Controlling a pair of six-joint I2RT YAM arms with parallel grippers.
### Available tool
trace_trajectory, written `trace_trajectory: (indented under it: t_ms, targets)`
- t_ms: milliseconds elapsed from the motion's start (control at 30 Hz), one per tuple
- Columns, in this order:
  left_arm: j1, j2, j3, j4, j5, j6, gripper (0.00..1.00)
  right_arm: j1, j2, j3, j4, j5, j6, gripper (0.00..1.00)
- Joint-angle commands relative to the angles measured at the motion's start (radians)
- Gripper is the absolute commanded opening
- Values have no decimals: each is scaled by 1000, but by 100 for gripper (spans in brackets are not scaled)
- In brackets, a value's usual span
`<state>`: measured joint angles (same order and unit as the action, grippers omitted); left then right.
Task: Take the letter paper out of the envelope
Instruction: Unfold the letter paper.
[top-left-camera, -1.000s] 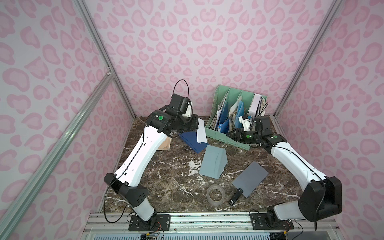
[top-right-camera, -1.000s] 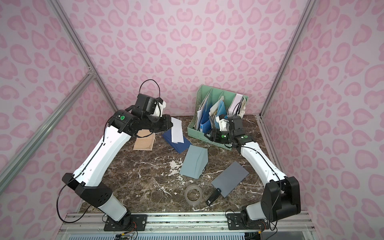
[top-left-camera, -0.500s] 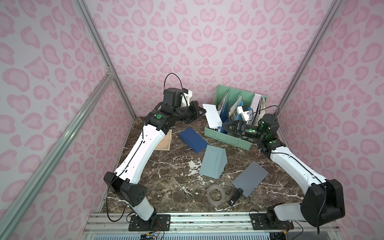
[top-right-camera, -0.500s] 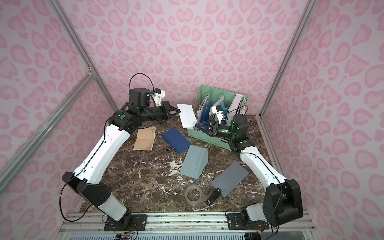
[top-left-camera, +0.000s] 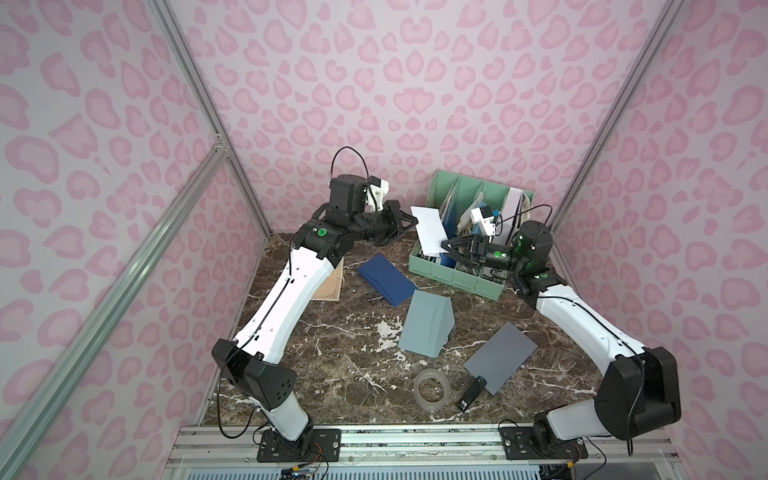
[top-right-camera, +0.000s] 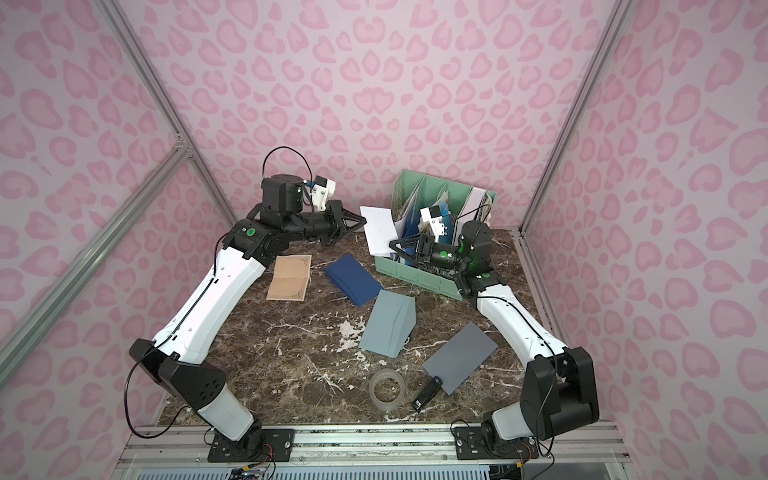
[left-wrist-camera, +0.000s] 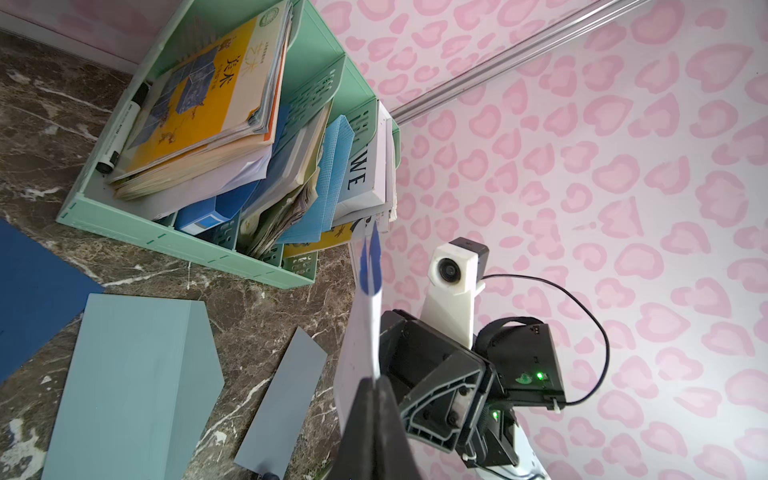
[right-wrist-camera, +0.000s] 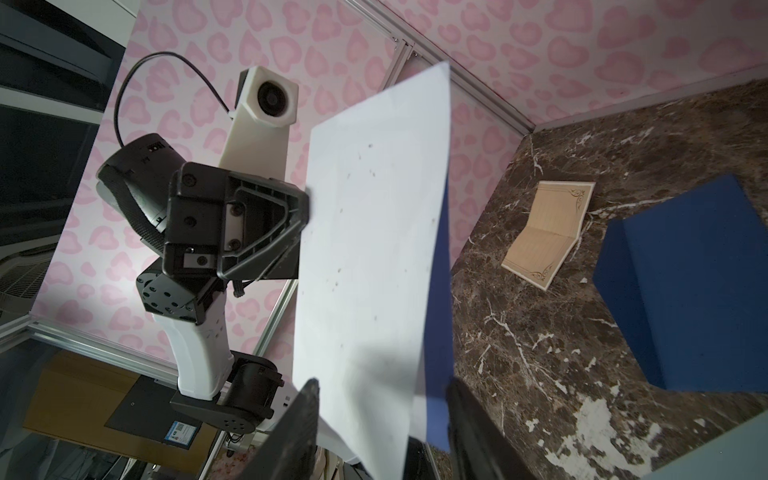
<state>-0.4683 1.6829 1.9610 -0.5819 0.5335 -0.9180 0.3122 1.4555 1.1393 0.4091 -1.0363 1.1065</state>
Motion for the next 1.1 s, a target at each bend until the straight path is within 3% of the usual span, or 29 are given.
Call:
trace_trajectory:
  t_ms: [0,500,600,667,700,800,900,1000,1067]
  targets:
    - [-7,6,-4,27,13,-1,0,1,7,14,52,-6,26,47]
    - [-52,16,-34,25,-2,10,0,5,22,14,67,-4,48,26]
    - [-57,12,-46,33,-8,8,0,8,17,32,8,9,8,14]
    - [-59,8,-54,33,-15,6,0,12,11,64,-94,29,-70,1]
    - [-59,8,-54,30,-21,1,1,17,8,93,-176,43,-133,0]
    - [-51,1,-41,-11,-49,-17,33,39,3,206,-476,134,-391,0]
    - [-29,-9,-22,-79,-77,-34,57,86,-3,328,-767,315,-658,0]
    - [9,-36,-24,-131,-99,-78,75,154,-32,361,-909,550,-844,0]
    - [39,-51,-28,-158,-92,-116,97,207,-65,338,-931,719,-941,0]
